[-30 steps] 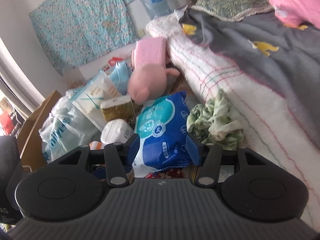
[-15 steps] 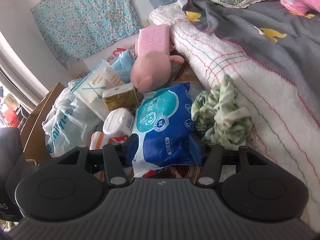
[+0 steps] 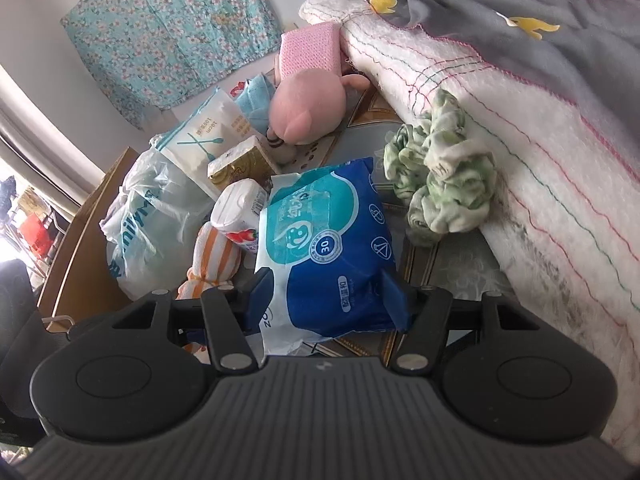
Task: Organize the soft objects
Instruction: 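Close the right gripper on the wet-wipes pack and lift it, then carry the wet-wipes pack into the cardboard box and open the right gripper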
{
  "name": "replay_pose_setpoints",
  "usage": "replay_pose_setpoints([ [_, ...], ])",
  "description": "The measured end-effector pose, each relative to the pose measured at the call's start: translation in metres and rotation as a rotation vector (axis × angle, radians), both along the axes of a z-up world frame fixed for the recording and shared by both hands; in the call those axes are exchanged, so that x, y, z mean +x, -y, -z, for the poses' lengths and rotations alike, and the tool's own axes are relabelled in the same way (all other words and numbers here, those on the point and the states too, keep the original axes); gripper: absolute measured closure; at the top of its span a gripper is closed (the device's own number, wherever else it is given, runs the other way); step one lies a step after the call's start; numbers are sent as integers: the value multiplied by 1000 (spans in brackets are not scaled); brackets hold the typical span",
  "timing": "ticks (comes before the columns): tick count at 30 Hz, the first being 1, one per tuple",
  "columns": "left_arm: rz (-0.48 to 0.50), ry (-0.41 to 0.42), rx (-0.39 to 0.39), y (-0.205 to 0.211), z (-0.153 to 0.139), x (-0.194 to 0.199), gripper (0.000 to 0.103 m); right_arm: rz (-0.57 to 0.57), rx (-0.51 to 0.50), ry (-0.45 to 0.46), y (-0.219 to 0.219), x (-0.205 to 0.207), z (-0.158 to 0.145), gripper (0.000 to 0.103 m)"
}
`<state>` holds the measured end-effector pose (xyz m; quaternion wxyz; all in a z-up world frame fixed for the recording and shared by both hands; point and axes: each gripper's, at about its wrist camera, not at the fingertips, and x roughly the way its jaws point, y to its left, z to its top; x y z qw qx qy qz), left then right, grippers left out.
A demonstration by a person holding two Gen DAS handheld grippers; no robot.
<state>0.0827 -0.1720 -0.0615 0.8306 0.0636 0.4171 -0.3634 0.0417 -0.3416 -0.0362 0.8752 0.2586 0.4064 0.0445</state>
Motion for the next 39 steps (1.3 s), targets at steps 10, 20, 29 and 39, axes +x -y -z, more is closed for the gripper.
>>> replay_pose_setpoints([
  [10, -31, 4, -37, -6, -3, 15, 33, 47, -2, 33, 17, 20, -6, 45],
  [20, -34, -6, -27, 7, 6, 36, 31, 26, 40, 3, 13, 42, 12, 46],
  [29, -40, 40, -23, 5, -7, 18, 34, 29, 45, 14, 6, 26, 4, 48],
  [39, -71, 173, -43, -7, -45, -26, 34, 7, 21, 134, -11, -8, -37, 48],
])
